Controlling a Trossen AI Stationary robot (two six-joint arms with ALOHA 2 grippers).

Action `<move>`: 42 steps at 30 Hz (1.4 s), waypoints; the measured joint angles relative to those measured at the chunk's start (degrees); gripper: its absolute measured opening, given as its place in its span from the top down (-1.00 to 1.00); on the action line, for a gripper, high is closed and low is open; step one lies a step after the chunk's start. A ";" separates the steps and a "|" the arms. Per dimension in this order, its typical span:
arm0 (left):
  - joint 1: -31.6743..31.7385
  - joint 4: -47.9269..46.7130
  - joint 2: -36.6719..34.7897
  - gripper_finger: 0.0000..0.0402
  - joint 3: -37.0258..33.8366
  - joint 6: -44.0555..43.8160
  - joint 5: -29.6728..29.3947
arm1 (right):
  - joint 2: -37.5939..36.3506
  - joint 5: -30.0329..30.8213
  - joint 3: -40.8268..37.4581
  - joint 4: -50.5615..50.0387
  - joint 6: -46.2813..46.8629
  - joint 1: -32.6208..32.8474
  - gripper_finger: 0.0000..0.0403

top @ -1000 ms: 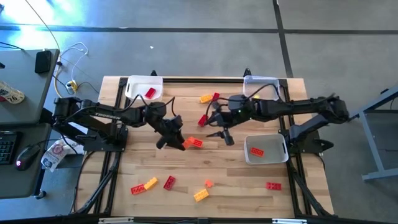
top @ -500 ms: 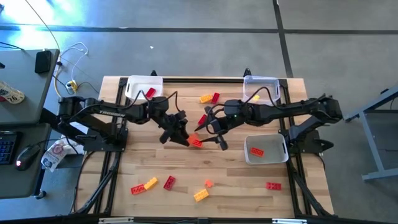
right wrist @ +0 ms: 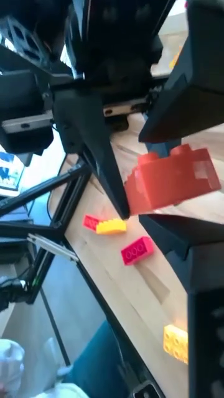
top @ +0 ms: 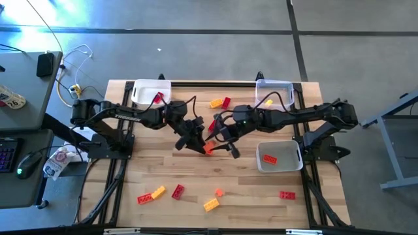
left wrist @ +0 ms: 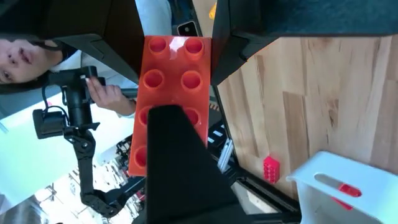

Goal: Sort & place blocks by color
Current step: Put the orange game piece into the gray bin

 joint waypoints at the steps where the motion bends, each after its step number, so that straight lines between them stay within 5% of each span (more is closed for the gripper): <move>1: 0.11 0.09 0.00 0.38 0.00 0.10 -0.02 | 0.00 -0.02 0.00 -0.51 0.00 0.00 0.20; 8: 1.42 0.18 0.00 0.36 0.02 1.70 0.70 | -0.02 0.09 0.00 -1.22 -0.92 0.00 0.65; 30: 2.29 -8.42 0.02 0.14 0.04 12.46 -7.61 | -0.09 12.56 0.19 -15.40 12.71 0.24 0.65; 42: 3.10 -8.62 -0.15 0.14 0.09 15.95 -7.32 | 0.11 21.17 -0.13 -30.97 22.09 0.25 0.65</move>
